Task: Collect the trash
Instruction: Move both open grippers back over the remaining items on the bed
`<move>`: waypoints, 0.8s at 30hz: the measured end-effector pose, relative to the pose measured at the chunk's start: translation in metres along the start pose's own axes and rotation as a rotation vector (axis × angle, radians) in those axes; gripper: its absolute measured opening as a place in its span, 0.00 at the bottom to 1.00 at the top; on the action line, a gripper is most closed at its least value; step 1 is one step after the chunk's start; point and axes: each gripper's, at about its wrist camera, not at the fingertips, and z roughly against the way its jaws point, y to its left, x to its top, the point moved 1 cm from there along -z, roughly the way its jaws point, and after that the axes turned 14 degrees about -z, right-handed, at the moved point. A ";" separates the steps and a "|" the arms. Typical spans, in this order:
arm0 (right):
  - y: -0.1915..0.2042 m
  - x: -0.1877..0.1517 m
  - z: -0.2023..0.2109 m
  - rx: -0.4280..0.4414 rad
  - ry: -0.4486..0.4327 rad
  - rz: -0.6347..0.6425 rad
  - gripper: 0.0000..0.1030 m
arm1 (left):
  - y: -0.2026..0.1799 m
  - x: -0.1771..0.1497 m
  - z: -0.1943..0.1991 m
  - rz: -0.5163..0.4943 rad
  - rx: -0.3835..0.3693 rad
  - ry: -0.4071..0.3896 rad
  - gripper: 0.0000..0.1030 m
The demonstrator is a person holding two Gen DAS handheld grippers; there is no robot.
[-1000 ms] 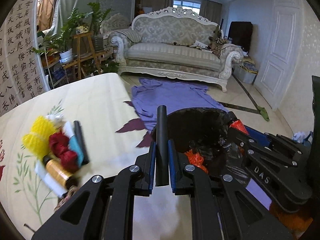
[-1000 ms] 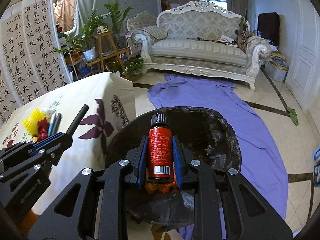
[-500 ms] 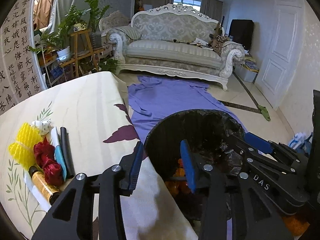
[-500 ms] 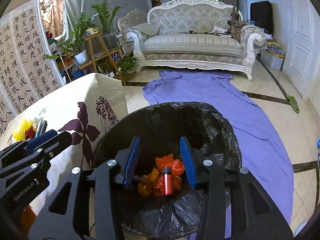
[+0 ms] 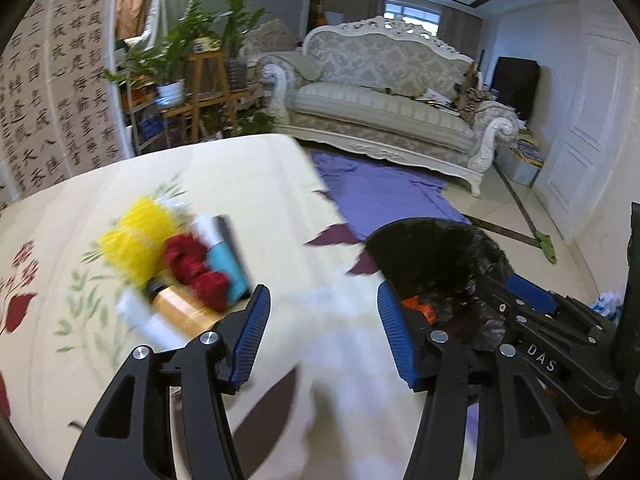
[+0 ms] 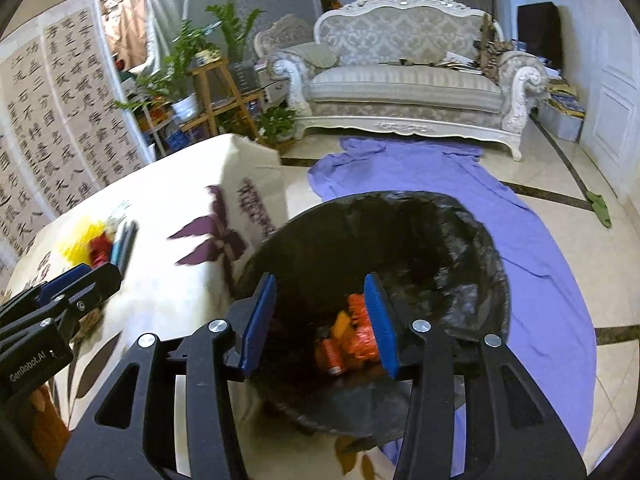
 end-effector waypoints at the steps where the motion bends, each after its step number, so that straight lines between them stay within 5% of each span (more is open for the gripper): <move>1: 0.005 -0.003 0.000 0.006 0.005 0.007 0.44 | 0.005 -0.004 0.002 0.007 0.007 0.003 0.54; 24: 0.147 -0.067 0.007 0.199 0.127 0.250 0.45 | 0.129 -0.096 0.062 0.203 0.252 0.073 0.54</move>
